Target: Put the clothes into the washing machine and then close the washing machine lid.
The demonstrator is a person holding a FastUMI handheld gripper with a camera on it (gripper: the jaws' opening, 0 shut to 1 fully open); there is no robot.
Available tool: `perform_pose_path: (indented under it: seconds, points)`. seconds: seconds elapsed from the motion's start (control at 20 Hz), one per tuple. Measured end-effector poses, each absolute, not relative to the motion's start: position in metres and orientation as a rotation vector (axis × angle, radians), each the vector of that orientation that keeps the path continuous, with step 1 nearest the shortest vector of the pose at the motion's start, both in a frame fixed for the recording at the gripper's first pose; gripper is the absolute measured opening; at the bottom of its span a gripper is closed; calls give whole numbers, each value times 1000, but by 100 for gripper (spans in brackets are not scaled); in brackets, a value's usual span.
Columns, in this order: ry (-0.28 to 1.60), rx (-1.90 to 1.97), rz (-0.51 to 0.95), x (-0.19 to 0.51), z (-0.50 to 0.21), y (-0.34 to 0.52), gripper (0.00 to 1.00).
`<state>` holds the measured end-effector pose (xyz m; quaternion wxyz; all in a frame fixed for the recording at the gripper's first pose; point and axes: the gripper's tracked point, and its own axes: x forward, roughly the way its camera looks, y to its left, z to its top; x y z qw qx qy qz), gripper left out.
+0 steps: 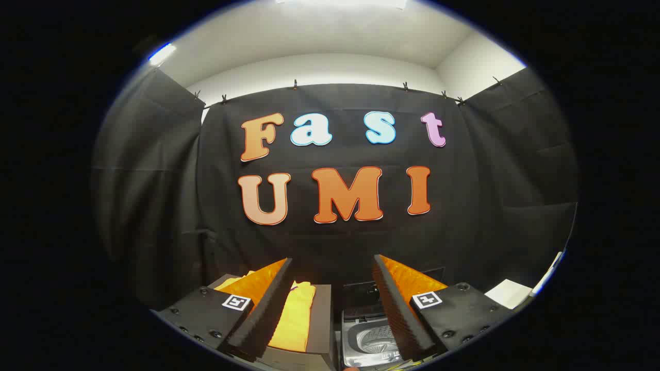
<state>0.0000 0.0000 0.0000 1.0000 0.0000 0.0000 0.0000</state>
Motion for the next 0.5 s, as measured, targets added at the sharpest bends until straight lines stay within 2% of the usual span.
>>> perform_pose_path:
  seconds: [0.5]
  points:
    - [-2,-21,-22,10,2,-3,98]
